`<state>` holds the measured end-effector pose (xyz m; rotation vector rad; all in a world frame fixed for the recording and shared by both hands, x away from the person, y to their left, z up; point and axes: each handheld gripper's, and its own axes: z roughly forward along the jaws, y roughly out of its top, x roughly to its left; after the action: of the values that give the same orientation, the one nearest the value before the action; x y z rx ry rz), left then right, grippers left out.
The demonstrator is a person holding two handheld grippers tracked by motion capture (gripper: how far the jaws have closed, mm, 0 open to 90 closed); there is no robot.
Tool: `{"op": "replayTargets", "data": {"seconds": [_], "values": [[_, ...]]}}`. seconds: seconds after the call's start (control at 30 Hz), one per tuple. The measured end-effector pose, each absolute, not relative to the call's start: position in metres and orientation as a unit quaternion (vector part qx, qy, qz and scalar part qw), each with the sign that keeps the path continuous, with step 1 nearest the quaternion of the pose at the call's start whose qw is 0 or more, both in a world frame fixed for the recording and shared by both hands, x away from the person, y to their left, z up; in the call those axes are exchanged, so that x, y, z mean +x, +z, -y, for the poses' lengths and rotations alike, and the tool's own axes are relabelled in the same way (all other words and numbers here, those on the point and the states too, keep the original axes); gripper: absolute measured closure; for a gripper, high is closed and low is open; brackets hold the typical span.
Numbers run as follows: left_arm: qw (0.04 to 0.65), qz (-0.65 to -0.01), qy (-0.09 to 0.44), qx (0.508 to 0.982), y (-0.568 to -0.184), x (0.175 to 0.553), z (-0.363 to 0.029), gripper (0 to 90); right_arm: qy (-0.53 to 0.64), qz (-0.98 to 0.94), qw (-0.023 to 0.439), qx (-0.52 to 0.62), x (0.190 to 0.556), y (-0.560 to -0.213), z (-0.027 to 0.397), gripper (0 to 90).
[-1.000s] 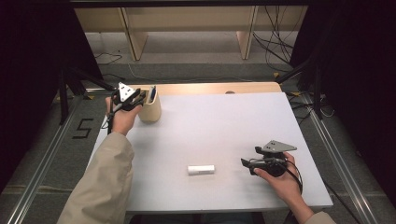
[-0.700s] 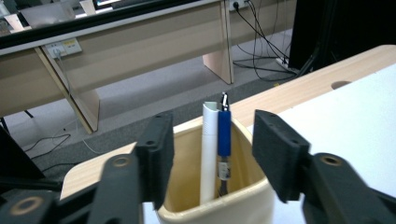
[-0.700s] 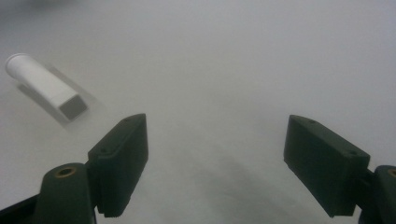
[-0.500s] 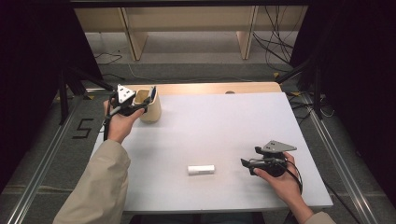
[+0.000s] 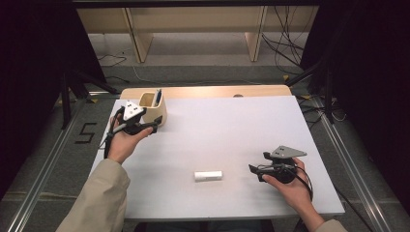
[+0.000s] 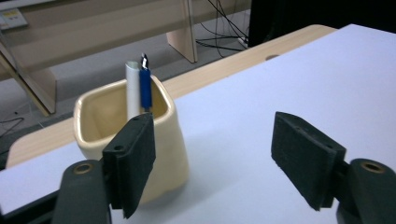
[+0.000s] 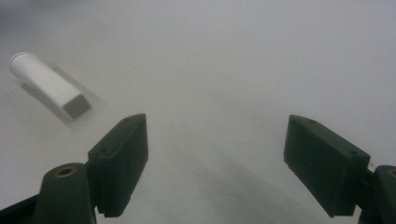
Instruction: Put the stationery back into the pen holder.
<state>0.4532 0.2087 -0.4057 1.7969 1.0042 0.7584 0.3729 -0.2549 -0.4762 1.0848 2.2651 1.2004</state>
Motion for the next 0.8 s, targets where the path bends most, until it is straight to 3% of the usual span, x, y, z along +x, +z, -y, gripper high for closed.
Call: {"op": "replayTargets", "data": {"seconds": [0.8], "values": [[0.447,-0.340,0.226,0.796,-0.454,0.391,-0.186,27.3,0.427,-0.812,0.165,0.362,0.372,-0.476,0.250,24.9]]}}
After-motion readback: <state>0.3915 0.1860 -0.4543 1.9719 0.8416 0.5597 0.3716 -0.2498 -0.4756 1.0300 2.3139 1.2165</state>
